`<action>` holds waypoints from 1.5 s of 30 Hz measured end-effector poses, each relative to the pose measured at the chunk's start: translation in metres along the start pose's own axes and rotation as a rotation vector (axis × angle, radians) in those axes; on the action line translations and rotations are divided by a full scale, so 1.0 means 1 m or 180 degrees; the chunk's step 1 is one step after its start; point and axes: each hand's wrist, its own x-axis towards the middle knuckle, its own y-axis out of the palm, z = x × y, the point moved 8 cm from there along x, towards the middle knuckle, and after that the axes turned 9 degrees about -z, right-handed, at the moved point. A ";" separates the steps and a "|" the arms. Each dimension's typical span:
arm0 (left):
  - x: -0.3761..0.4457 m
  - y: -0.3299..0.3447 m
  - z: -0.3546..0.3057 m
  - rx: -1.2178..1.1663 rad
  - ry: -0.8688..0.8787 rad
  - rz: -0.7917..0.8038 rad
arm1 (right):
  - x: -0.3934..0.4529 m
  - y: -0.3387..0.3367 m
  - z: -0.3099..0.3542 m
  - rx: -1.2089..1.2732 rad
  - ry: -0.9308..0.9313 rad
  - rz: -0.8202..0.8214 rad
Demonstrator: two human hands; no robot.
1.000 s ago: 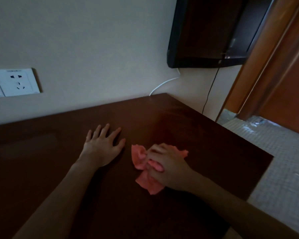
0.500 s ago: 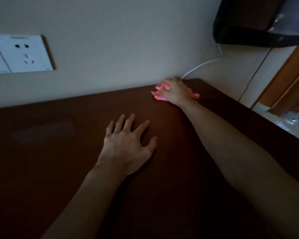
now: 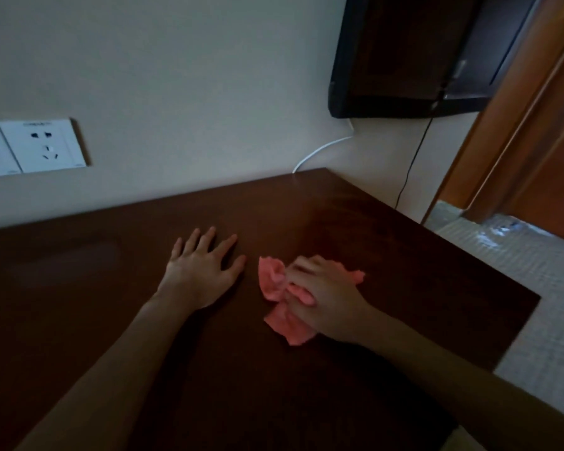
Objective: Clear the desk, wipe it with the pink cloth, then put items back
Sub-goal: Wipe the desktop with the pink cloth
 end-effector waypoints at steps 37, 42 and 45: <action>0.003 0.007 0.003 0.0071 0.0056 0.0140 | 0.050 0.000 -0.095 -0.0103 0.0166 -0.0246; 0.009 0.004 0.004 0.0013 0.0046 0.0028 | 0.180 0.025 -0.152 -0.0422 0.0823 -0.0543; 0.008 0.003 0.006 0.0075 0.0029 0.0041 | 0.234 0.035 -0.181 -0.0476 0.1243 -0.0558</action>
